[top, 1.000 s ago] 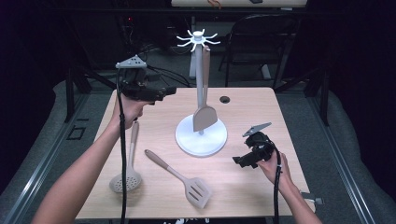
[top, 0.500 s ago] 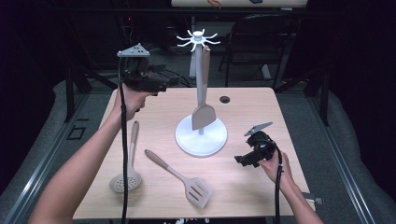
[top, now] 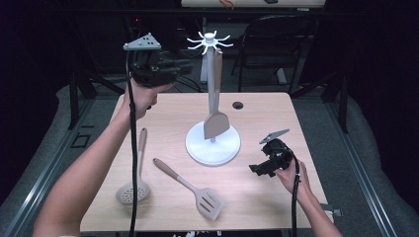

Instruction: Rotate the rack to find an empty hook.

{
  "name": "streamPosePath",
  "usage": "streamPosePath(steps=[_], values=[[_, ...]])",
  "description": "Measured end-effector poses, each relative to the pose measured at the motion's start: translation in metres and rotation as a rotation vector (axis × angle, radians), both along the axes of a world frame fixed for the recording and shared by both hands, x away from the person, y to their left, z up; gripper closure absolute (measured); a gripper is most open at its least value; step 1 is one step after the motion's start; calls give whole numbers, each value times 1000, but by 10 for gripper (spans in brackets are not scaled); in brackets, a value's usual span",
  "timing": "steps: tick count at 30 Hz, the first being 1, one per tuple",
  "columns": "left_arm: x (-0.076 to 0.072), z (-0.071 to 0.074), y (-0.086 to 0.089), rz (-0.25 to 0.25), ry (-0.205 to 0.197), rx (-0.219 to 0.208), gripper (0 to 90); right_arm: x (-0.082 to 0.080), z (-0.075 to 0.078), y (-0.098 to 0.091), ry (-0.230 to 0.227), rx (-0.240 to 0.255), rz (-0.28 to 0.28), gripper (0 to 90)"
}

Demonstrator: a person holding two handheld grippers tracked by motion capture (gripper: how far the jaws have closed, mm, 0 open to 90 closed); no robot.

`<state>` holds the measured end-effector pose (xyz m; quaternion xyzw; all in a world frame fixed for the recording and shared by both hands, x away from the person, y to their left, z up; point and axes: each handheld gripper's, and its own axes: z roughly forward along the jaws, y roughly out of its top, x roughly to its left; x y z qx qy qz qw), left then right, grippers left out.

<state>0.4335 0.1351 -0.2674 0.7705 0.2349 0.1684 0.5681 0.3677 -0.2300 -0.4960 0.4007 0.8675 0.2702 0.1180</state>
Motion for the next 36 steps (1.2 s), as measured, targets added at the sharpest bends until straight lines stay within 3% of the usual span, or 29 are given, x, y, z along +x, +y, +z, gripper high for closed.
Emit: streamPosePath(steps=[6,16,27,30,36], values=[[3,12,-4,20,-38,-14,864,-1,0,0,-7,2,4,71],[11,19,-8,69,-69,-14,874,-2,0,-1,-6,-12,7,78],[23,19,-4,116,-60,-9,895,-2,0,0,-4,-6,2,82],[20,20,-3,110,-66,-14,900,-3,1,1,-4,-8,10,88],[-2,21,-1,67,-106,-33,900,-2,1,0,-7,-12,12,90]])
